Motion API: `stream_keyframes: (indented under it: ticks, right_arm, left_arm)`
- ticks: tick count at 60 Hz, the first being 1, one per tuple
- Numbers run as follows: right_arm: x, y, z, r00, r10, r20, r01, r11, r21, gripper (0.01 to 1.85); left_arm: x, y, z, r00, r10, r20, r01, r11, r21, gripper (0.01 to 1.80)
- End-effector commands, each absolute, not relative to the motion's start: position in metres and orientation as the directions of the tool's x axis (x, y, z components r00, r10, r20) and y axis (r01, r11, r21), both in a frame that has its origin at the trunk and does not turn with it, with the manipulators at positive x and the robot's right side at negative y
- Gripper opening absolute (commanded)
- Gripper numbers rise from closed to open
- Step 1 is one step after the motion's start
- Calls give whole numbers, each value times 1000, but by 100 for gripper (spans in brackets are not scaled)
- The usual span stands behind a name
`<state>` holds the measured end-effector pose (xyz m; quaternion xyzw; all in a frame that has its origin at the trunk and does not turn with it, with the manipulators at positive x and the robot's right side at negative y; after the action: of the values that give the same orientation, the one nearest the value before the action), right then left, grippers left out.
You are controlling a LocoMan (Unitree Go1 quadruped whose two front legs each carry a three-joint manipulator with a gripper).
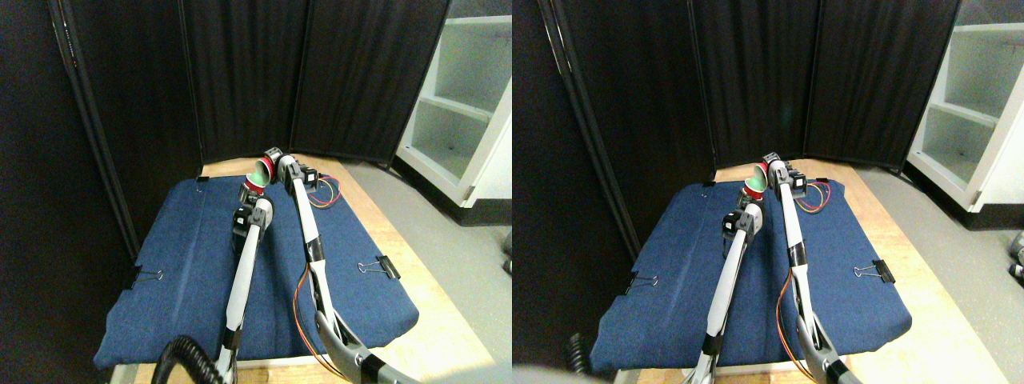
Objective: Pour (bimanual)
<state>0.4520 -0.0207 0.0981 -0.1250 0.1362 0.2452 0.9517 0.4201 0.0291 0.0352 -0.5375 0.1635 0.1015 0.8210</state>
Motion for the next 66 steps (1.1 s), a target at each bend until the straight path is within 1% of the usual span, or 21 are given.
stream_keyframes:
  ticks: [1, 9, 12, 14, 15, 16, 17, 19, 21, 25, 26, 27, 28, 32, 35, 44, 48, 52, 55, 58, 66]
  right_arm:
    - [449, -13, 107, 844, 462, -271, -527, 808, -265, 1]
    - [448, -11, 109, 837, 497, -231, -548, 772, -323, 1]
    - [447, -11, 109, 854, 468, -227, -515, 821, -248, 1]
    - [447, -11, 109, 858, 459, -228, -504, 837, -212, 1]
    - [449, -14, 109, 875, 435, -210, -456, 888, -59, 1]
    - [449, -14, 109, 875, 435, -210, -456, 888, -59, 1]
    - [449, -16, 109, 890, 403, -213, -411, 911, 6, 1]
    - [450, -17, 109, 896, 389, -215, -392, 919, 34, 2]
    - [455, -24, 107, 927, 318, -202, -289, 944, 161, 3]
    - [461, -33, 103, 947, 224, -231, -139, 932, 335, 1]
    - [461, -33, 103, 947, 224, -231, -139, 932, 335, 1]
    - [462, -38, 102, 954, 179, -241, -60, 901, 431, 1]
    - [462, -38, 102, 954, 179, -241, -60, 901, 431, 1]
    - [468, -49, 94, 960, 125, -251, 72, 756, 651, 1]
    - [469, -55, 90, 961, 101, -256, 113, 705, 700, 1]
    - [472, -65, 82, 962, 96, -255, 140, 630, 764, 1]
    - [474, -72, 77, 961, 91, -262, 169, 555, 814, 3]
    - [471, -77, 73, 958, 41, -285, 245, 398, 884, 1]
    - [470, -79, 71, 958, 40, -285, 254, 351, 901, 1]
    - [470, -83, 67, 950, 16, -312, 300, 223, 927, 1]
    - [464, -88, 58, 943, -15, -333, 333, 82, 939, 1]
  left_arm:
    - [427, 30, 44, 947, 3, -321, -299, 369, -880, 1]
    - [429, 29, 44, 947, 7, -321, -301, 364, -881, 1]
    - [429, 29, 43, 947, 16, -320, -304, 362, -881, 1]
    - [429, 30, 43, 947, 15, -321, -305, 361, -881, 1]
    - [429, 30, 43, 948, 12, -320, -302, 362, -882, 1]
    - [429, 30, 43, 948, 12, -320, -302, 362, -882, 1]
    - [429, 30, 43, 947, 13, -320, -303, 359, -883, 1]
    - [429, 30, 43, 947, 13, -321, -304, 360, -882, 1]
    - [429, 31, 43, 949, 6, -316, -295, 378, -878, 1]
    - [429, 32, 44, 949, 0, -316, -292, 376, -879, 1]
    - [429, 32, 44, 949, 0, -316, -292, 376, -879, 1]
    - [429, 33, 44, 950, 5, -311, -289, 383, -877, 1]
    - [429, 33, 44, 950, 5, -311, -289, 383, -877, 1]
    - [429, 33, 45, 951, 5, -309, -286, 389, -876, 1]
    - [429, 34, 46, 951, 9, -309, -288, 383, -878, 1]
    - [430, 36, 44, 951, 19, -308, -290, 395, -872, 1]
    - [430, 37, 43, 952, 28, -306, -293, 386, -875, 1]
    - [430, 39, 43, 953, 39, -302, -293, 382, -876, 1]
    - [431, 40, 42, 954, 45, -297, -292, 381, -877, 1]
    - [431, 43, 42, 954, 67, -292, -296, 361, -884, 1]
    - [431, 47, 41, 958, 76, -278, -286, 357, -889, 1]
